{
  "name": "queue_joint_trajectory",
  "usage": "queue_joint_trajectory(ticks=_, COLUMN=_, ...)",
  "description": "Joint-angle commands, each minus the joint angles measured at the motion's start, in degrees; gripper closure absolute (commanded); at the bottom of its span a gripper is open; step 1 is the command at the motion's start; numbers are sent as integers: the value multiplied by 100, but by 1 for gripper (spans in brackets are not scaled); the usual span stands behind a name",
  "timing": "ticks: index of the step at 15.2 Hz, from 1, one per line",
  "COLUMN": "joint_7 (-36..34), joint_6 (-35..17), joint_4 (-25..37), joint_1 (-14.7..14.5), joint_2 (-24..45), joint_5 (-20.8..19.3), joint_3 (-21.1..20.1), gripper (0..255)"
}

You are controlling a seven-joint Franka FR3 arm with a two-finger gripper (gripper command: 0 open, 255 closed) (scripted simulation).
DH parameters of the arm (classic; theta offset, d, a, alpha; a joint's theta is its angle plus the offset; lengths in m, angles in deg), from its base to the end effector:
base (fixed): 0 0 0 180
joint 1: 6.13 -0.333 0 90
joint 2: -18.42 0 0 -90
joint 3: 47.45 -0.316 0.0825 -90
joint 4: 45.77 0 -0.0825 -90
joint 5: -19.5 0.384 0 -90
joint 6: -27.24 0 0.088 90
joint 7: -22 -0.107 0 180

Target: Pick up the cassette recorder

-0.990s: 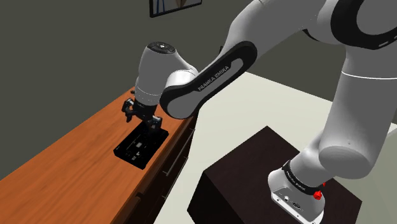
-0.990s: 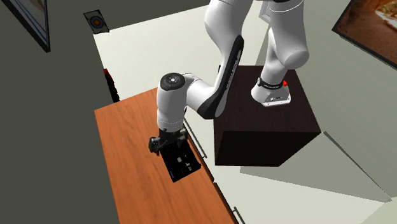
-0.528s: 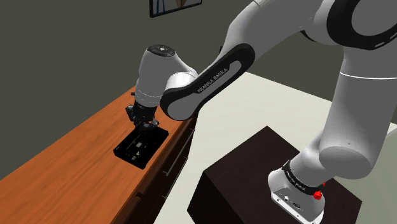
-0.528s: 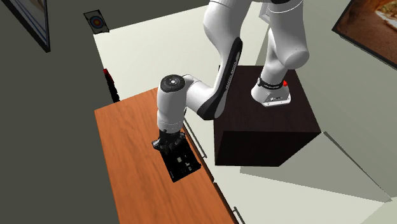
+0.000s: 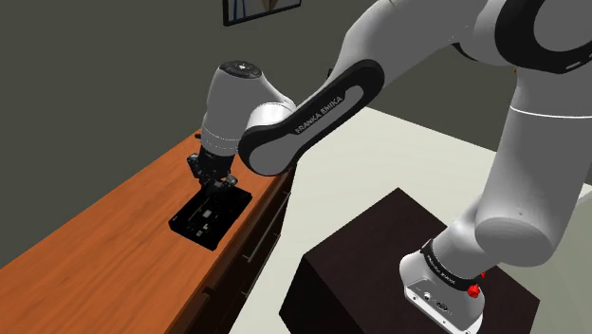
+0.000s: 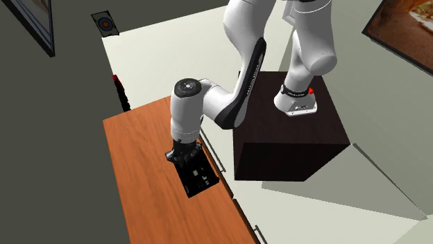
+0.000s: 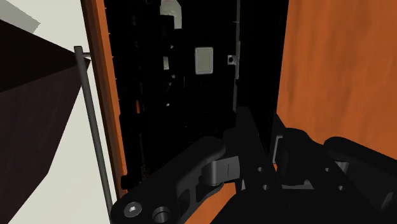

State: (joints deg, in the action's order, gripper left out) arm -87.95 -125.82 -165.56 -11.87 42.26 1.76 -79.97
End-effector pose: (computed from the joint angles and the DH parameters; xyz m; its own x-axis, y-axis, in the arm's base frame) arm 0.4767 0.3735 0.2757 0.4995 -0.8604 -0.1008 -0.8533 -0.4686 -0.2287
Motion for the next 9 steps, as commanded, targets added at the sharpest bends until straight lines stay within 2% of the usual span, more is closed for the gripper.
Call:
queue_joint_trajectory(ticks=1, joint_7=59, joint_6=100, joint_4=2, joint_1=63, joint_2=-111, joint_5=99, joint_3=-85, gripper=255)
queue_joint_trajectory(ticks=9, joint_7=343, joint_6=579, joint_4=87, joint_1=317, joint_2=-554, joint_5=541, joint_3=-404, gripper=255)
